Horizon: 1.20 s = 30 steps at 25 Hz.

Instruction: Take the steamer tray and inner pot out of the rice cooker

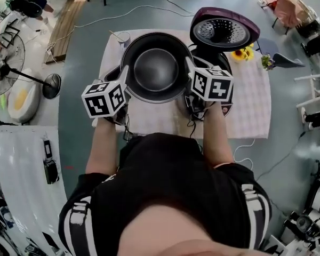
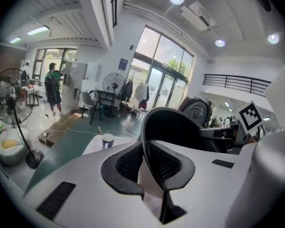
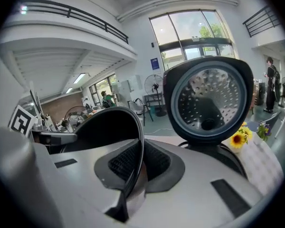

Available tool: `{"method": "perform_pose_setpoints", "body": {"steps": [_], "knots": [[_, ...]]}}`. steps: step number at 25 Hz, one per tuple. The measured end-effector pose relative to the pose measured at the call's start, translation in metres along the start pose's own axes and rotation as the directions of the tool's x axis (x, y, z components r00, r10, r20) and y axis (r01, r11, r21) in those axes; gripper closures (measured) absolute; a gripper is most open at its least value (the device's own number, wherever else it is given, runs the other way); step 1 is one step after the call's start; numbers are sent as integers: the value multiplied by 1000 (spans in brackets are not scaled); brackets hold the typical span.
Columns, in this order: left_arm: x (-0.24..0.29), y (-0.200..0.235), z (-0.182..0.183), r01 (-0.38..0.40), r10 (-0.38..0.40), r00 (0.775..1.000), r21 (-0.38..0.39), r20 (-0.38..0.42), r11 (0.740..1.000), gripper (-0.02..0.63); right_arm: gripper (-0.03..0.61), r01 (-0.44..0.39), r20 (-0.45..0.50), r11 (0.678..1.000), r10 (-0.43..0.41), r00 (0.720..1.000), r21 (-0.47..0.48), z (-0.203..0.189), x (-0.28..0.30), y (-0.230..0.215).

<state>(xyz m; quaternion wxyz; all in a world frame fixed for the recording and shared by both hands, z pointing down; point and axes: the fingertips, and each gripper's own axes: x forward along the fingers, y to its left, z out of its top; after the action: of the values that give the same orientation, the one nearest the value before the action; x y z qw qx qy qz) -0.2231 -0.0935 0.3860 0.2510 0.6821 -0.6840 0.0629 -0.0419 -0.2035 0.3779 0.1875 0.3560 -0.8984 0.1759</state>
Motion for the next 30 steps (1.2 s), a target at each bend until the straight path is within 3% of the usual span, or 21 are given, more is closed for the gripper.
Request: {"method": "perform_pose_setpoints", "body": {"steps": [7,14,30], "knots": [[-38,67,-20,-137,137,990,-32,-28,990,568,554,-130,-72,991,132,989,45,-34,50,65],[-58,115,-65,-228,218,970,-104,-103,968,572,552,-194,-182,980,201,963,54,-78,84,107],[-70,175,-155,-284,236,933,-152,-272,947,574,545,-243,-441,966,255,861,84,-180,122,154]]}}
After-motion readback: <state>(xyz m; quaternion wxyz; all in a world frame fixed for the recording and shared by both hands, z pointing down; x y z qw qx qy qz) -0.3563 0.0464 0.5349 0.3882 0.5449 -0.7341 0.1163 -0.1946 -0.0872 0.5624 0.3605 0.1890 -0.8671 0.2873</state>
